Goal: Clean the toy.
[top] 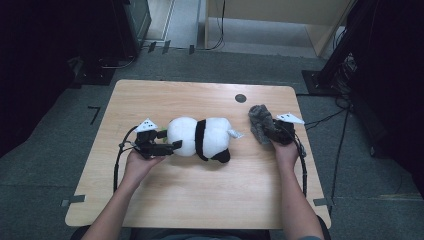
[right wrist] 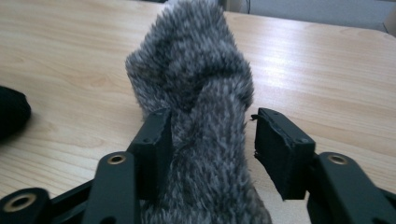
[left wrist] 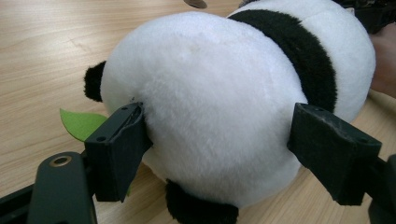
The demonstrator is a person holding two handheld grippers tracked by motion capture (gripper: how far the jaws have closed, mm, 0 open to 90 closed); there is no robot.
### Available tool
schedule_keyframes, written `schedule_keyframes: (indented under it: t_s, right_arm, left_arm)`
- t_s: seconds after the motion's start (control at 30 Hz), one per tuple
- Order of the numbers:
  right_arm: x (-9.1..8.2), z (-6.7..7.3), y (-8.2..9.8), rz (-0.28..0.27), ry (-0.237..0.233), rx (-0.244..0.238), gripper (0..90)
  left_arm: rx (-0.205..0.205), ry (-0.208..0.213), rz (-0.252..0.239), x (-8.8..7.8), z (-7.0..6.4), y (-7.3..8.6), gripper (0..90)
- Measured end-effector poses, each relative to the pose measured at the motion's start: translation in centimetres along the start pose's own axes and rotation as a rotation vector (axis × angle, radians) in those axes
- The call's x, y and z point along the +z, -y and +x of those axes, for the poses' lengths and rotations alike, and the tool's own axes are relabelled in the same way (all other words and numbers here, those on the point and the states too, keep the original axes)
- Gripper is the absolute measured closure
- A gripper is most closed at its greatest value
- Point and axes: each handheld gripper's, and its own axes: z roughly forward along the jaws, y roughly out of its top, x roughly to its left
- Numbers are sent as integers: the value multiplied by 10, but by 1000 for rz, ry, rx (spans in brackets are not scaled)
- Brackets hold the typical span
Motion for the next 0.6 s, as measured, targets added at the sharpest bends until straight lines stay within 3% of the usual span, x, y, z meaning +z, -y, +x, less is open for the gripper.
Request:
schedule_keyframes:
  t_s: [0.13,0.23,0.4,0.43,0.47,0.5,0.6]
  right_arm:
    - [4,3,3,1,10,-28,550]
    - [11,7,9,32,10,-32,573]
    - [13,10,8,52,32,-42,538]
    - [16,7,7,86,34,-7,497]
    - [16,7,7,86,34,-7,497]
    - [16,3,7,99,21,34,462]
    - [17,0,7,110,16,69,453]
  left_arm:
    - [-2,0,1,0,0,0,193]
    - [-1,0,2,0,0,0,194]
    - [0,3,8,1,0,1,193]
    - [-4,5,11,1,0,1,194]
    - [-4,5,11,1,0,1,194]
    - [-3,4,9,1,0,1,195]
    - [-2,3,9,1,0,1,195]
